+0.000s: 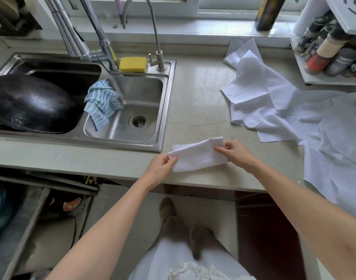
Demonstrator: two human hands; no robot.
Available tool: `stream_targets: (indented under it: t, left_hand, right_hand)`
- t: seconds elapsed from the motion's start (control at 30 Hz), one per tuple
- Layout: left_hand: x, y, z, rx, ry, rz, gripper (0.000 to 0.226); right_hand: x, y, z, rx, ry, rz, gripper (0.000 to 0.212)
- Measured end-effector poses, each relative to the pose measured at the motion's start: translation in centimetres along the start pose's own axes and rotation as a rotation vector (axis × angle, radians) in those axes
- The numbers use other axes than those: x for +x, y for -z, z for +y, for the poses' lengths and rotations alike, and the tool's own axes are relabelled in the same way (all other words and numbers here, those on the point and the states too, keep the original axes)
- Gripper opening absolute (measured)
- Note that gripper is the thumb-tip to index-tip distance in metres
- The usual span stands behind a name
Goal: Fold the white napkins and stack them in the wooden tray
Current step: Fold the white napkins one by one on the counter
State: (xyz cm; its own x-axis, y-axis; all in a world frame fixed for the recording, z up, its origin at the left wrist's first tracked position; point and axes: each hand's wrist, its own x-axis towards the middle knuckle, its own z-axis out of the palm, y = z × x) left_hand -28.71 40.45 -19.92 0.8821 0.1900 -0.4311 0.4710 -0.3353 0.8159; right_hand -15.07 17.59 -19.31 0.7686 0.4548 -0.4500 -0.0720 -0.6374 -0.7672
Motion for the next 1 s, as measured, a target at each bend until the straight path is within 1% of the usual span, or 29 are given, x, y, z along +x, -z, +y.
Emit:
stream_targets:
  t: [0.07,0.1,0.17,0.23,0.3,0.37,0.47,0.6,0.73,0.9,1.0]
  left_hand:
    - [0.2,-0.3,0.3,0.030,0.032,0.064,0.035]
    - [0.4,-0.7,0.6,0.093,0.037,0.124,0.038]
    - [0.9,-1.6,1.2,0.312,0.055,0.248,0.040]
    - [1.5,-2.4,1.6,0.516,0.098,0.316,0.036]
    - [2.0,-3.1,1.8,0.638,0.107,0.353,0.034]
    - [2.3,-3.6,1.9,0.712,0.107,0.369,0.031]
    - [2.8,-4.2,2.0,0.746,0.131,0.344,0.022]
    - [3.5,-4.5,1.8,0.782,0.155,0.344,0.018]
    - [4.1,-4.3,1.3,0.786,0.185,0.366,0.021]
    - [4.8,-4.1,0.8,0.710,0.191,0.415,0.028]
    - [5.0,-4.1,0.8,0.714,0.193,0.405,0.023]
  right_hand:
    - [0.0,-0.3,0.2,0.032,-0.033,0.015,0.031]
    - [0.0,-0.6,0.3,0.031,-0.058,0.048,0.034]
    - [0.0,-1.4,0.3,0.026,-0.104,0.123,0.029]
    - [0.0,-2.0,0.5,-0.006,-0.118,0.175,0.027]
    - [-0.1,-2.3,0.8,-0.055,-0.115,0.227,0.025]
    - [-0.1,-2.6,0.8,-0.117,-0.120,0.281,0.025]
    - [0.2,-3.1,0.6,-0.204,-0.124,0.324,0.028]
    - [0.4,-3.9,0.6,-0.243,-0.134,0.382,0.019]
    - [0.8,-4.3,0.4,-0.265,-0.174,0.448,0.015]
    - [1.0,-4.9,0.4,-0.300,-0.176,0.484,0.013]
    - [1.0,-4.9,0.6,-0.299,-0.164,0.492,0.012]
